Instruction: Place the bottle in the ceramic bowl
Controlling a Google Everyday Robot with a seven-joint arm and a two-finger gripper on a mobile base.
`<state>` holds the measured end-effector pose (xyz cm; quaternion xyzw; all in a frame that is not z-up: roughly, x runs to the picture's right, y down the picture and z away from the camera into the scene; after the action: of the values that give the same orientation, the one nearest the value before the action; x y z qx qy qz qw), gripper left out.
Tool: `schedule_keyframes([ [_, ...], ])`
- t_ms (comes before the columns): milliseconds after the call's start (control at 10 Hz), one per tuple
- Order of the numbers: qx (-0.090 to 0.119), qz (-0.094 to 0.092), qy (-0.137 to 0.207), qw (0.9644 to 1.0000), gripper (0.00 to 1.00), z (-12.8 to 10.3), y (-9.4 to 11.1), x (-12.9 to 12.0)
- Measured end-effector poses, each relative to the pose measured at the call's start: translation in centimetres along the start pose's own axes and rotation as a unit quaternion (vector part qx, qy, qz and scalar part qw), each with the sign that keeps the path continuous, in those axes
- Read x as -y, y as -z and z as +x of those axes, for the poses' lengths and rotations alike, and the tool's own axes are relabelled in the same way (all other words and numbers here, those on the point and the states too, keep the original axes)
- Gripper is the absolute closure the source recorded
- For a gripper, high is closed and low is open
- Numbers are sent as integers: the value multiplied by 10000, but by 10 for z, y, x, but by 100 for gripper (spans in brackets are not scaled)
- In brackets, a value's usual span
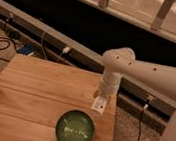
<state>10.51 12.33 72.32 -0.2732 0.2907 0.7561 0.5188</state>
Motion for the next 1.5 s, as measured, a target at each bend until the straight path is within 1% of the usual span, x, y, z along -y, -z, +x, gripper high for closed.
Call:
schedule_keyframes([
  [100,-112,-278,147,9994,100,11,-4,-6],
  [200,-226,-477,317,9981,100,30,-5,-8],
  [300,-263,-568,393,9973,100,40,-6,-10],
  [400,-334,-651,528,9959,100,57,-7,-15],
  [500,-428,-676,640,9947,100,73,-12,-21],
  [600,-535,-651,743,9937,100,87,-20,-26],
  [700,-628,-634,781,9929,100,94,-29,-31],
  [800,-768,-588,816,9920,100,99,-43,-34],
  [1000,-1109,-444,849,9892,100,101,-73,-37],
  [1100,-1232,-354,916,9875,100,103,-82,-40],
  [1200,-1248,-344,927,9872,98,103,-83,-41],
  [1300,-1248,-340,900,9875,91,103,-83,-38],
  [1400,-1250,-336,906,9874,79,103,-83,-38],
  [1500,-1251,-336,918,9873,69,103,-84,-39],
])
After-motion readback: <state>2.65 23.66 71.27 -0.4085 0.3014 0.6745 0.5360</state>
